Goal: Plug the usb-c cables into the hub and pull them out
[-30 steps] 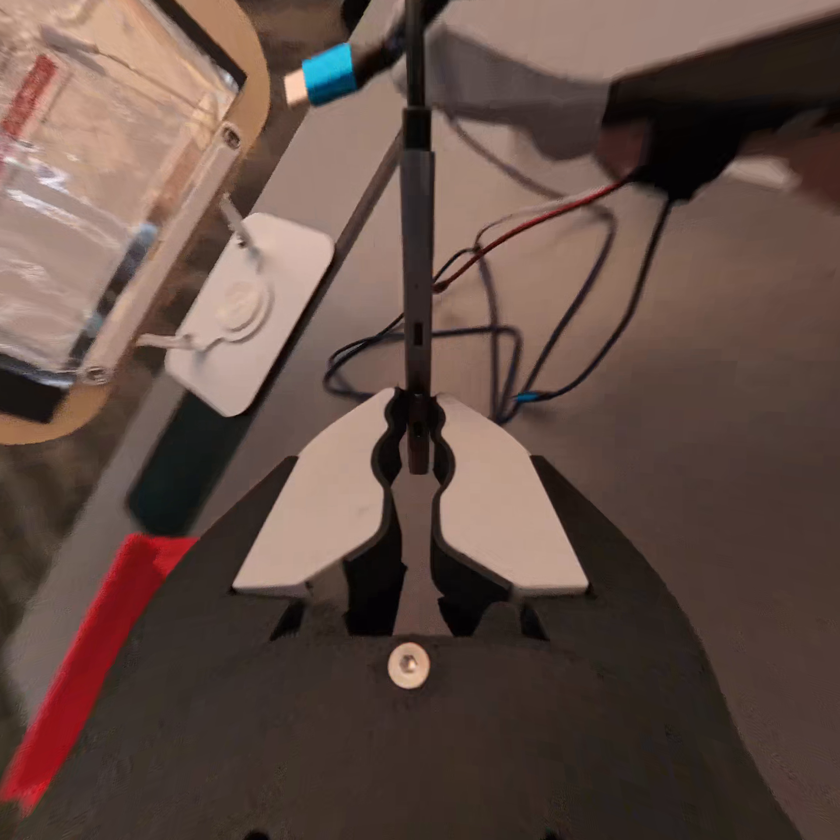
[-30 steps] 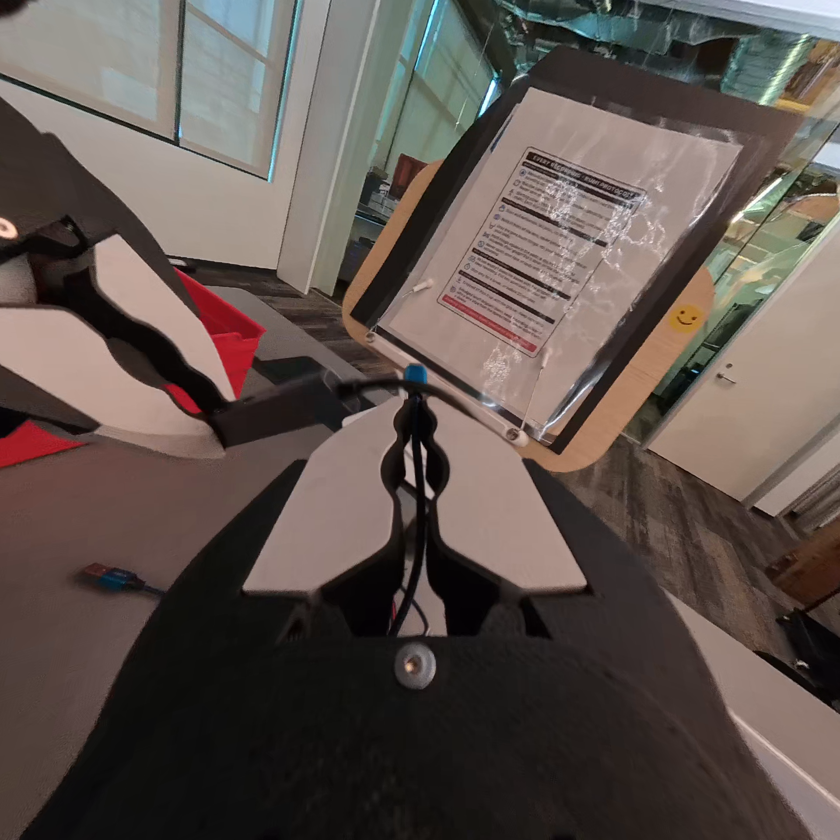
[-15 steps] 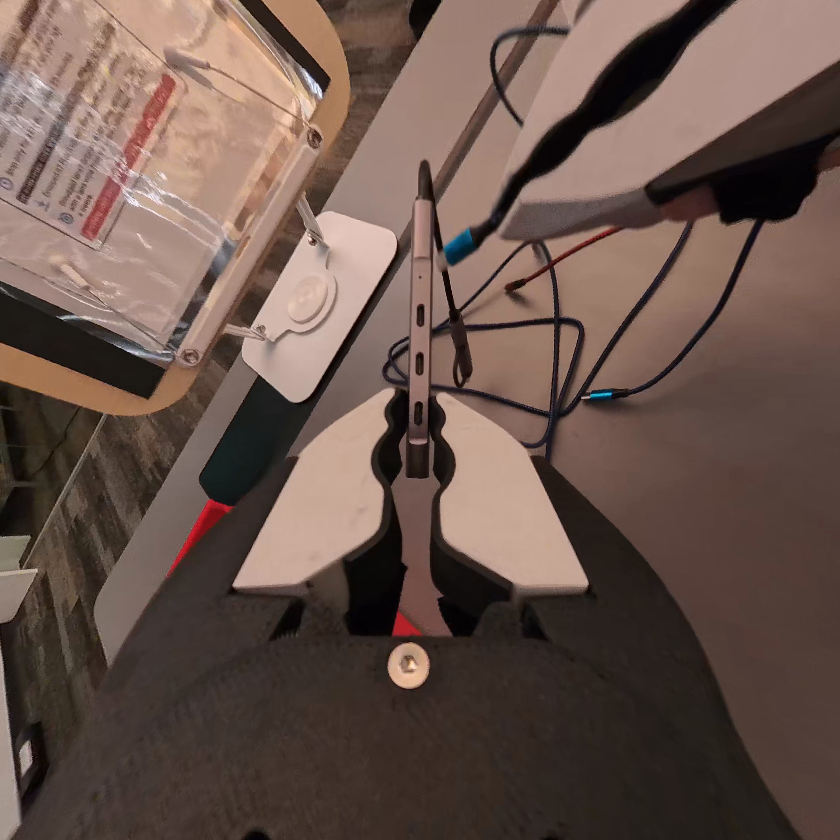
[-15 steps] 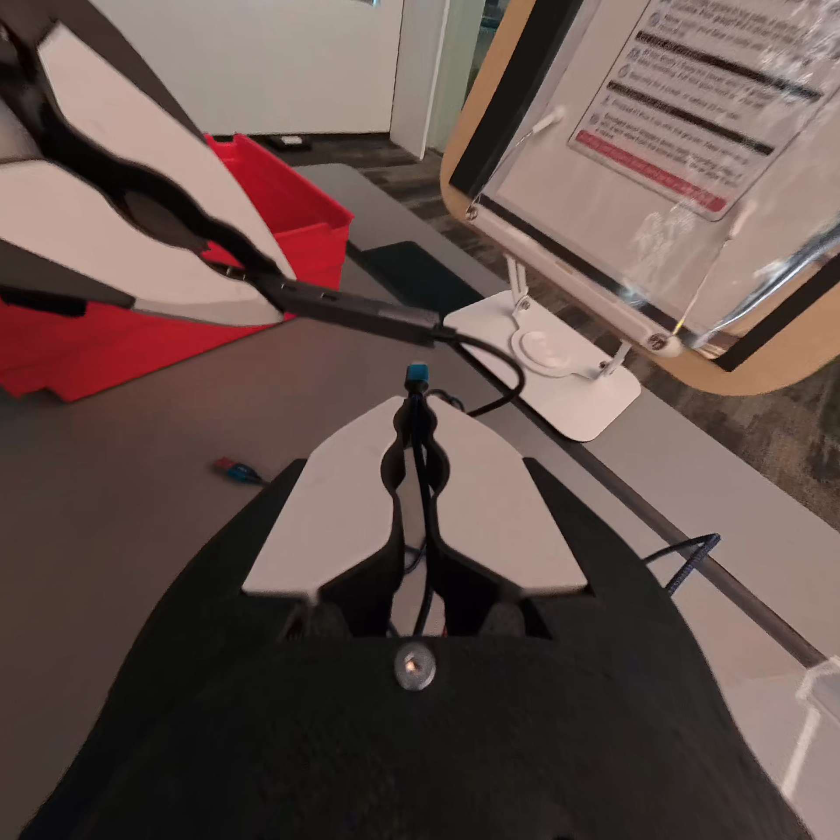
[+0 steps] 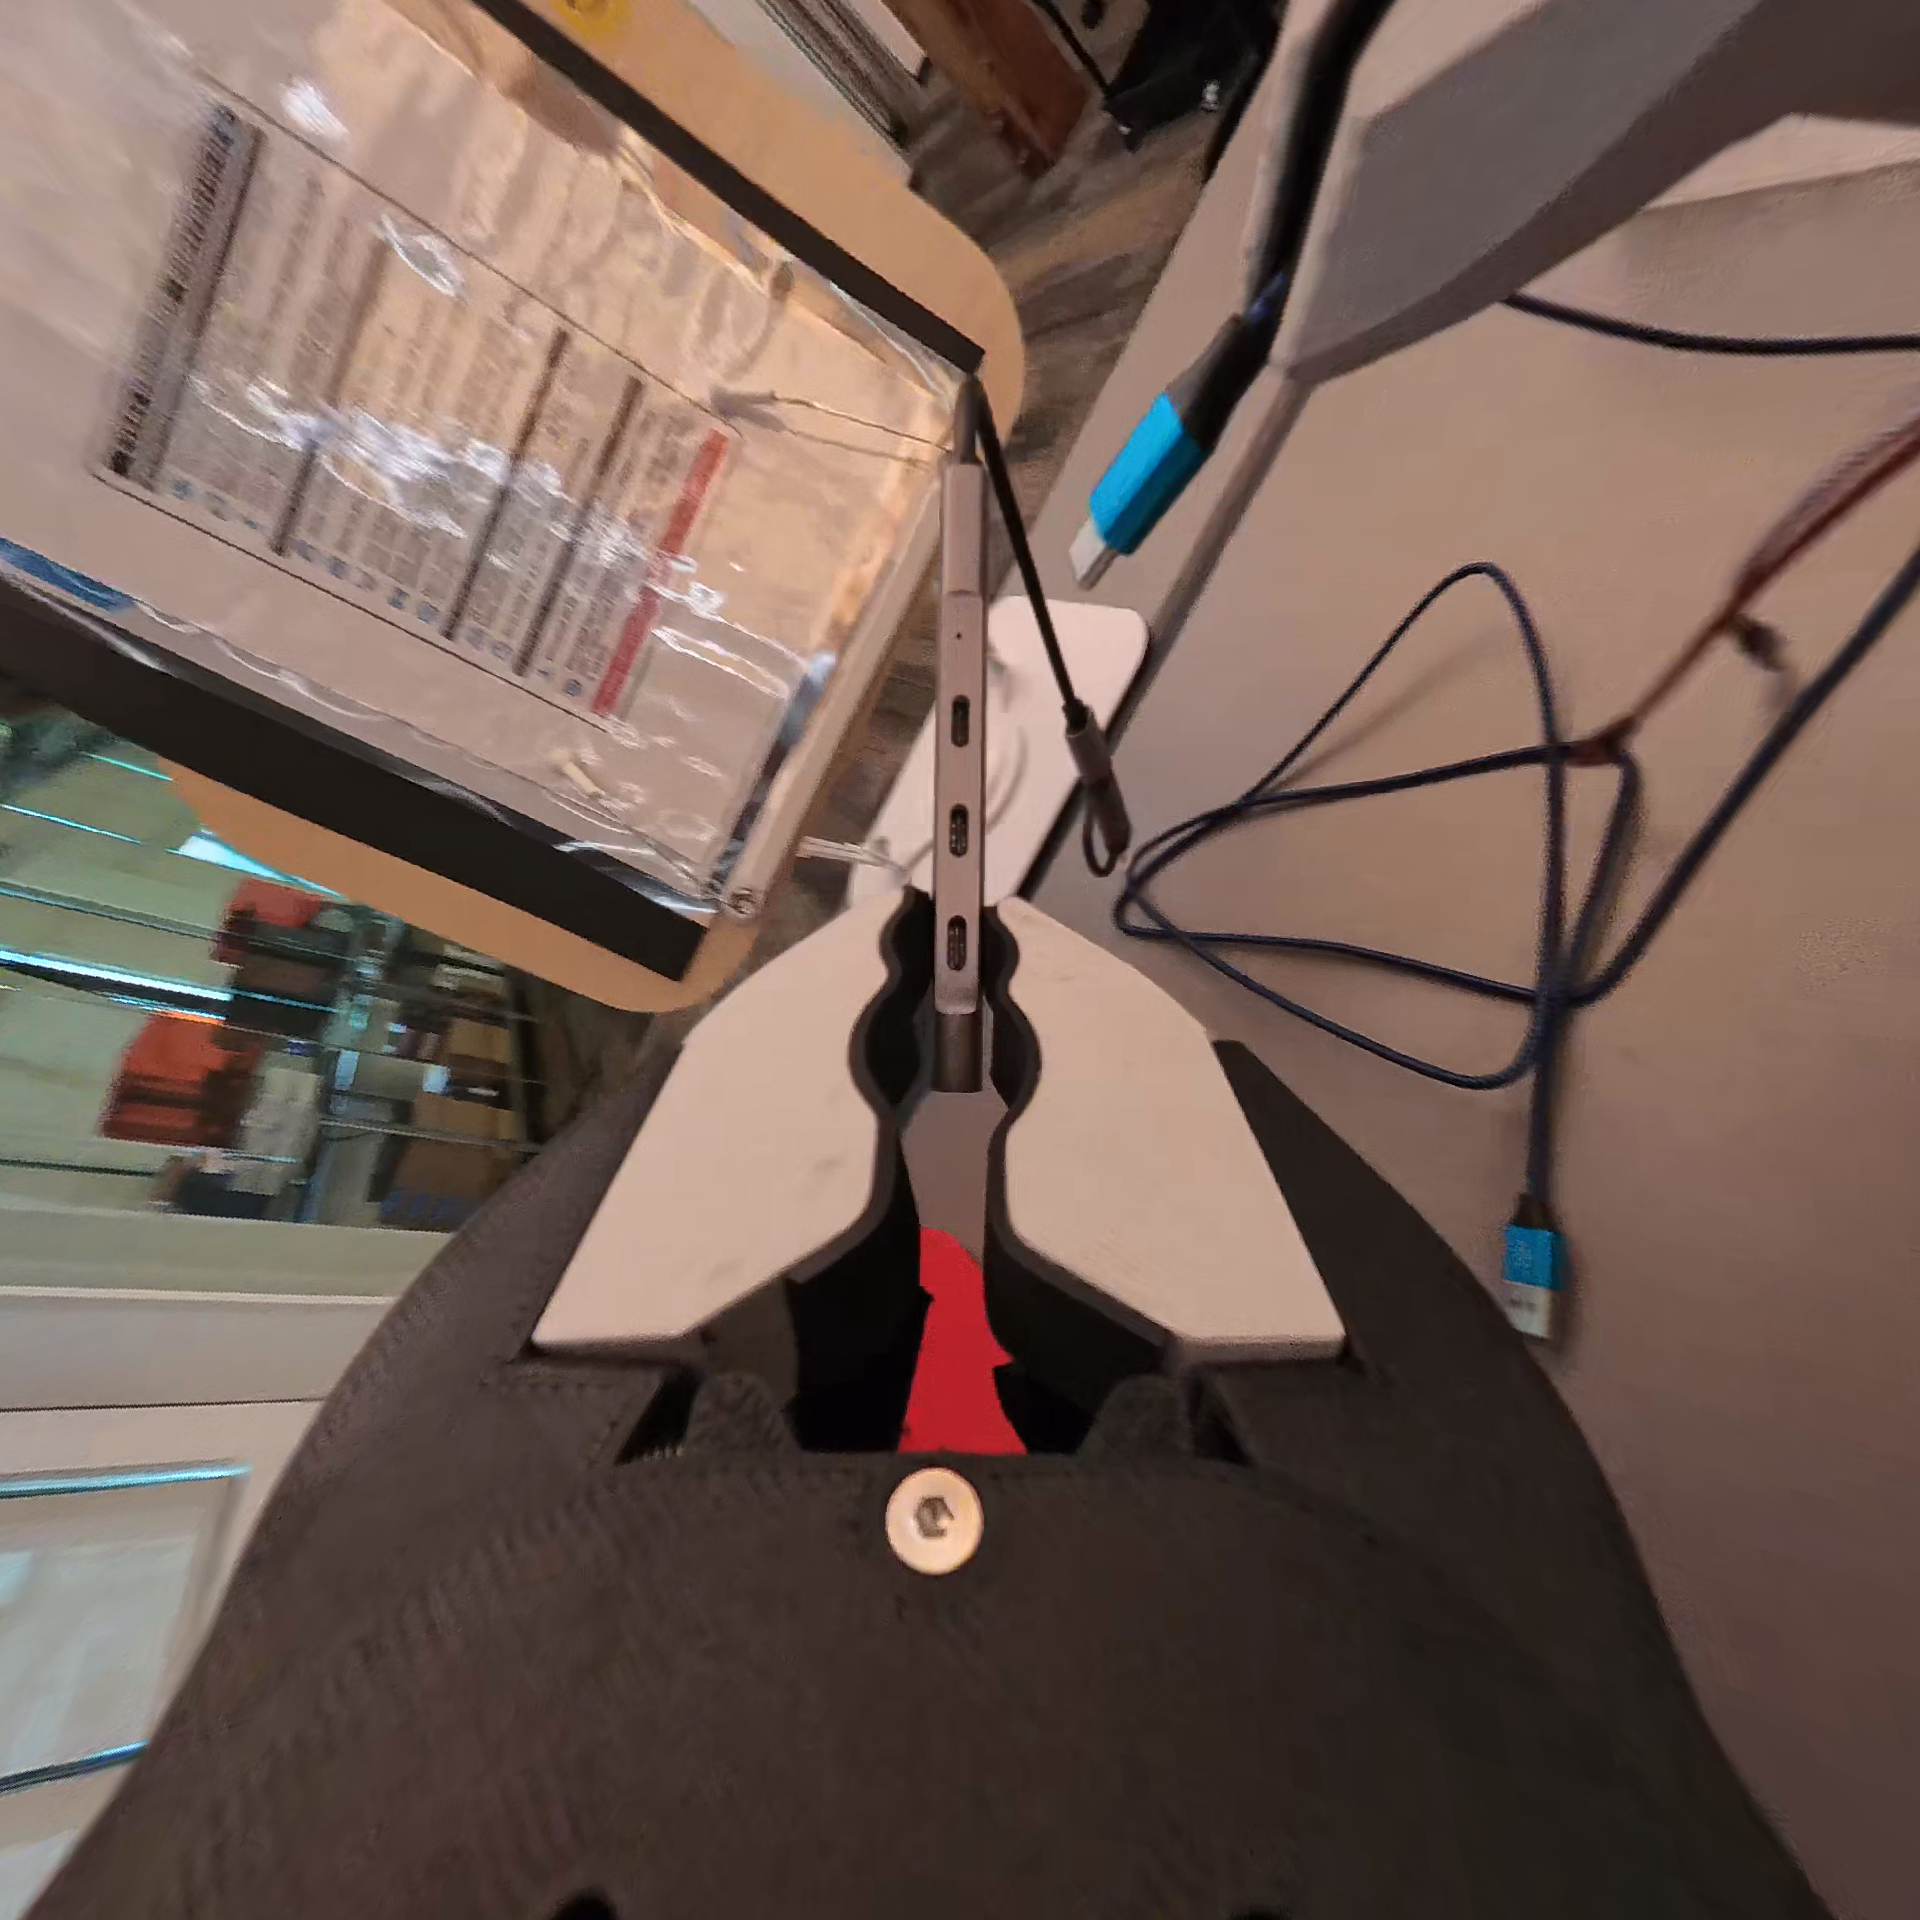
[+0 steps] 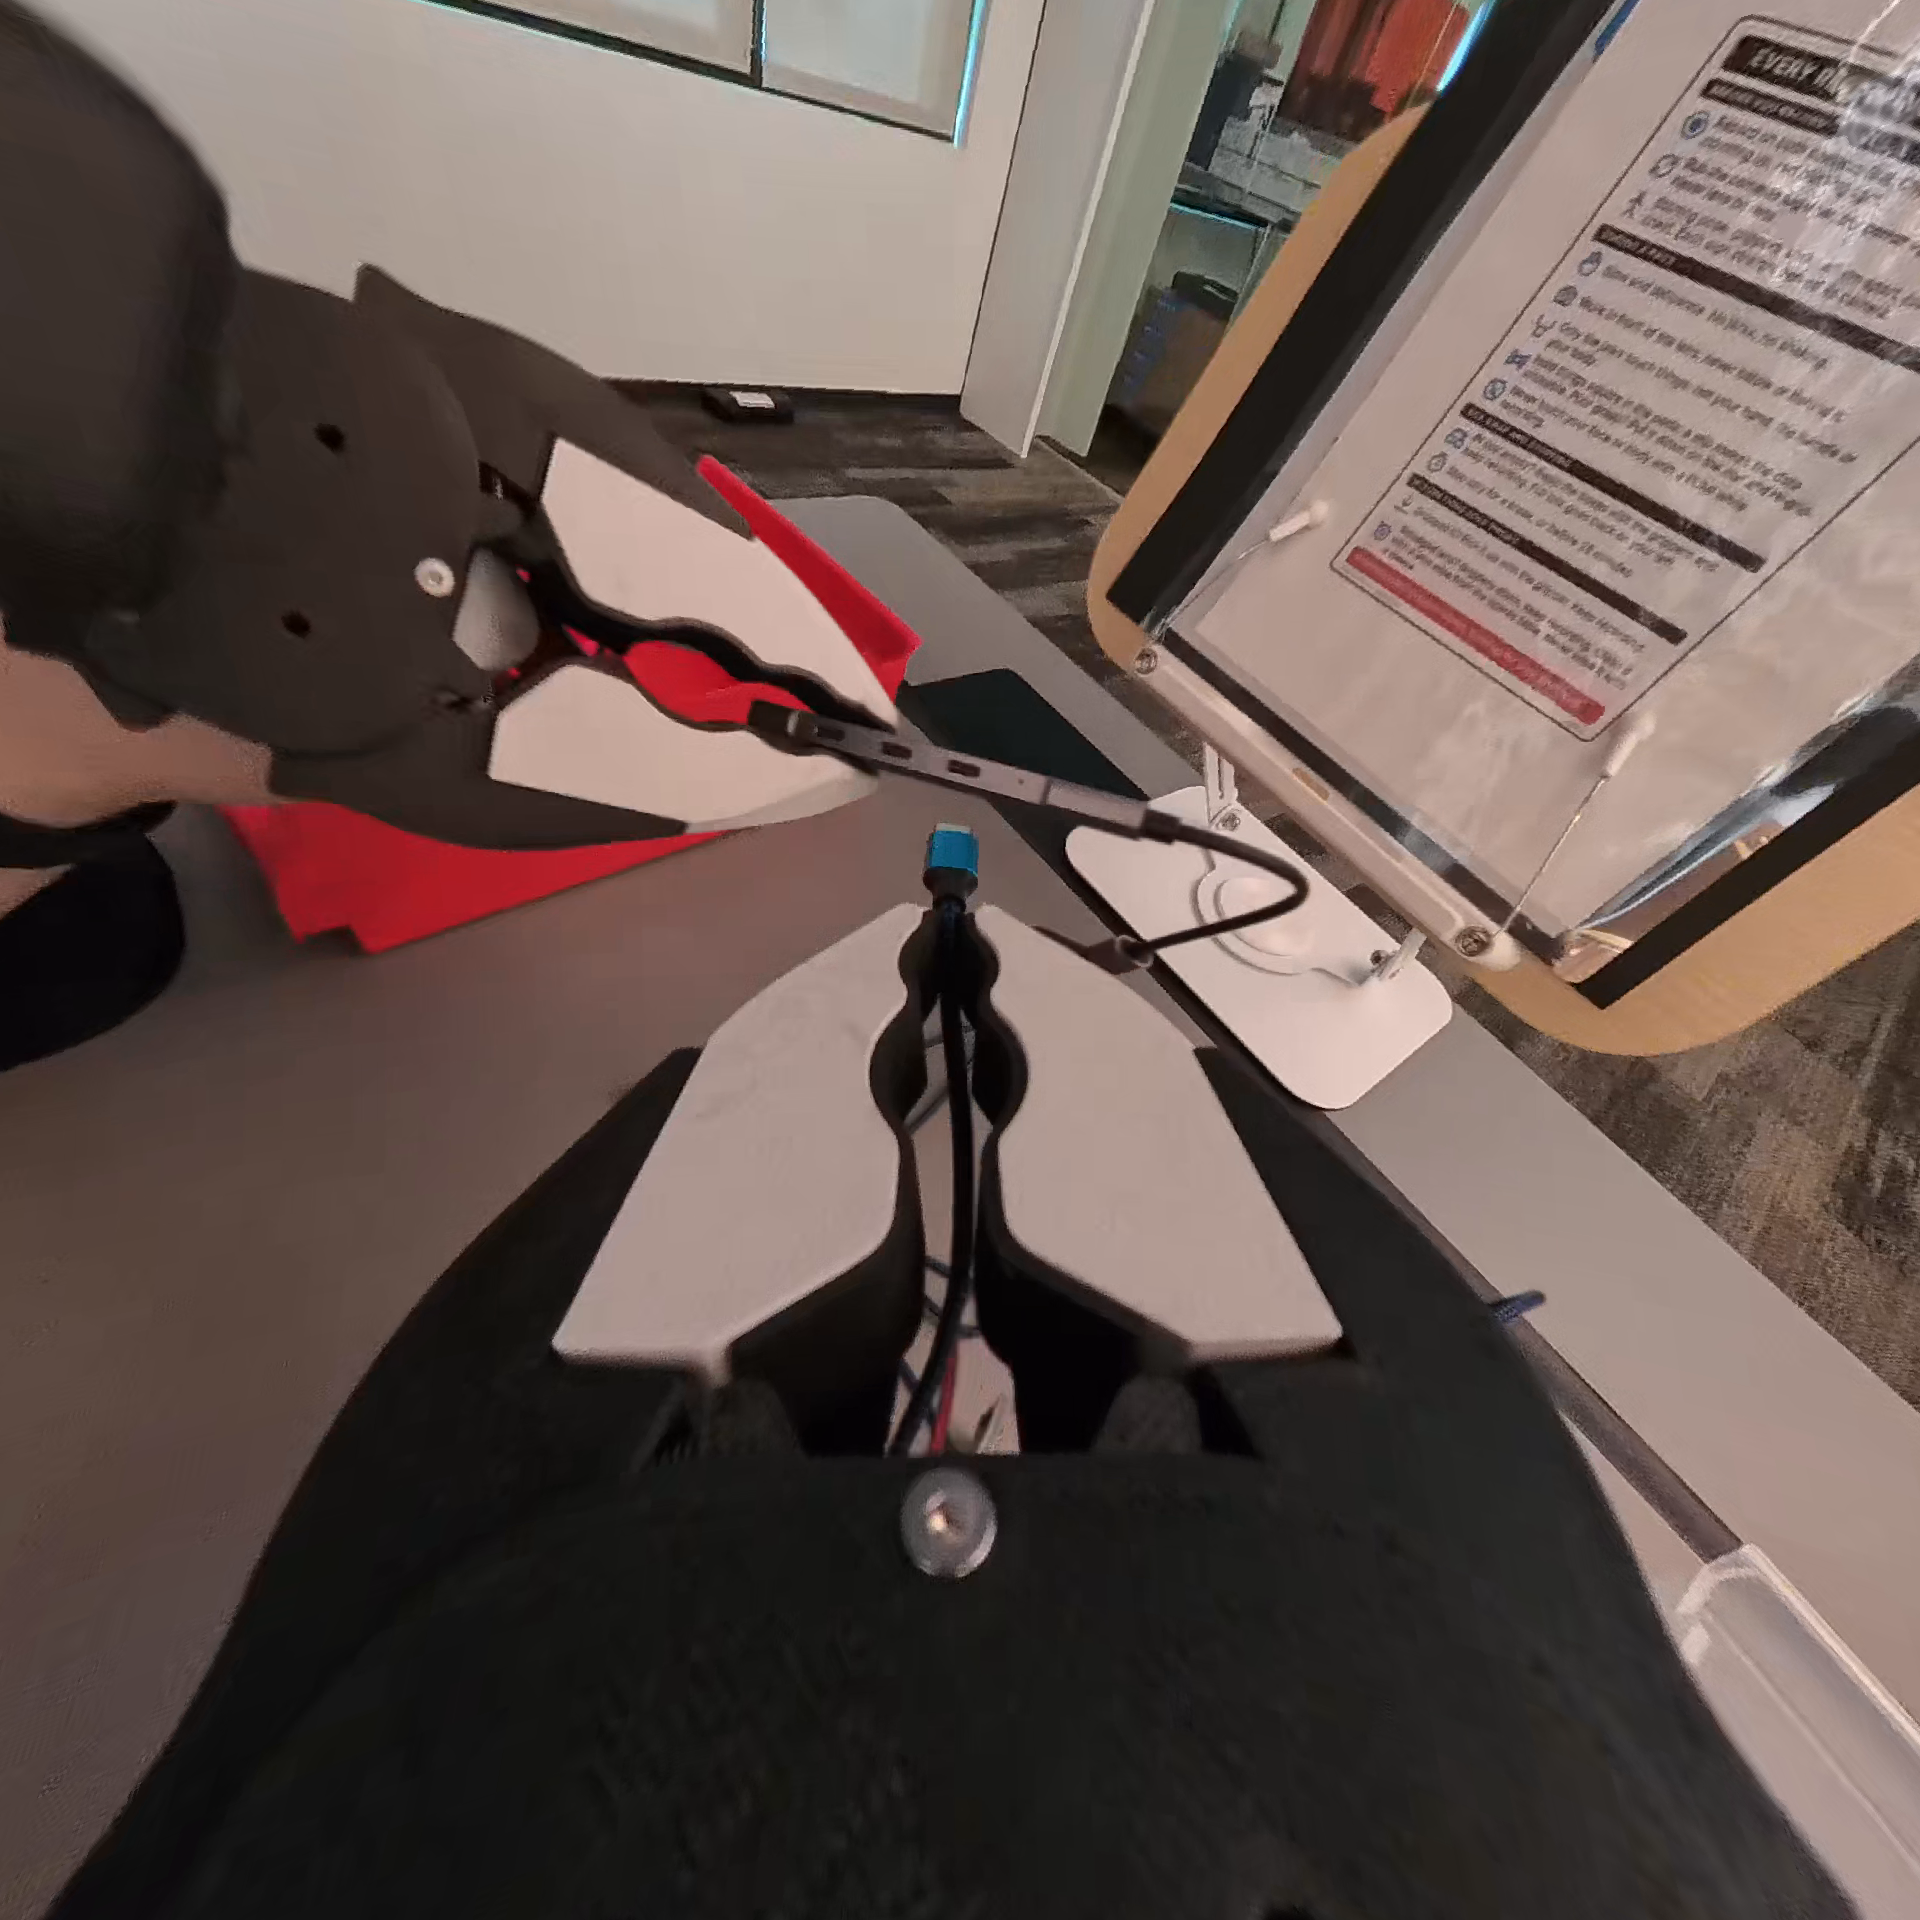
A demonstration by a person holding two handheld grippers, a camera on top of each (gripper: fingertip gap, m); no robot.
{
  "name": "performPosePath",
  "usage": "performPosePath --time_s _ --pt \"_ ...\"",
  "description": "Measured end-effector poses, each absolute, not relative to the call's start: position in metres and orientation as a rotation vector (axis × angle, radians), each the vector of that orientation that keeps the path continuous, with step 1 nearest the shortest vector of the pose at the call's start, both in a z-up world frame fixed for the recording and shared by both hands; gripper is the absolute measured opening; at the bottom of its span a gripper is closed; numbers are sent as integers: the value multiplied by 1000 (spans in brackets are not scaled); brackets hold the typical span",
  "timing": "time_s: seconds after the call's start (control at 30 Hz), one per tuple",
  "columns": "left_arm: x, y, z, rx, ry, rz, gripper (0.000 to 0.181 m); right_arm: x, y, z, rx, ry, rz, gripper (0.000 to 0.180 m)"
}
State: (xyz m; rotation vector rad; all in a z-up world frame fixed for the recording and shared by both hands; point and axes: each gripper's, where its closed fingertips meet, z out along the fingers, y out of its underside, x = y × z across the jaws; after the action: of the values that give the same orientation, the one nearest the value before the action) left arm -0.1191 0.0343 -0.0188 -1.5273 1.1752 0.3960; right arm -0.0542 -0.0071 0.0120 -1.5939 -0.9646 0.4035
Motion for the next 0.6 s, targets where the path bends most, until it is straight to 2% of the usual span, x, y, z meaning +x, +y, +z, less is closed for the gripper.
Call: performPosePath --time_s 0.27,0.6 --pt "-108 35 -11 -1260 1162 694 9 -54 1 17 -1540 -874 284 2" --pt "-107 36 -7 -1242 1103 767 9 -59 5 12 -1529 -817 250 2"
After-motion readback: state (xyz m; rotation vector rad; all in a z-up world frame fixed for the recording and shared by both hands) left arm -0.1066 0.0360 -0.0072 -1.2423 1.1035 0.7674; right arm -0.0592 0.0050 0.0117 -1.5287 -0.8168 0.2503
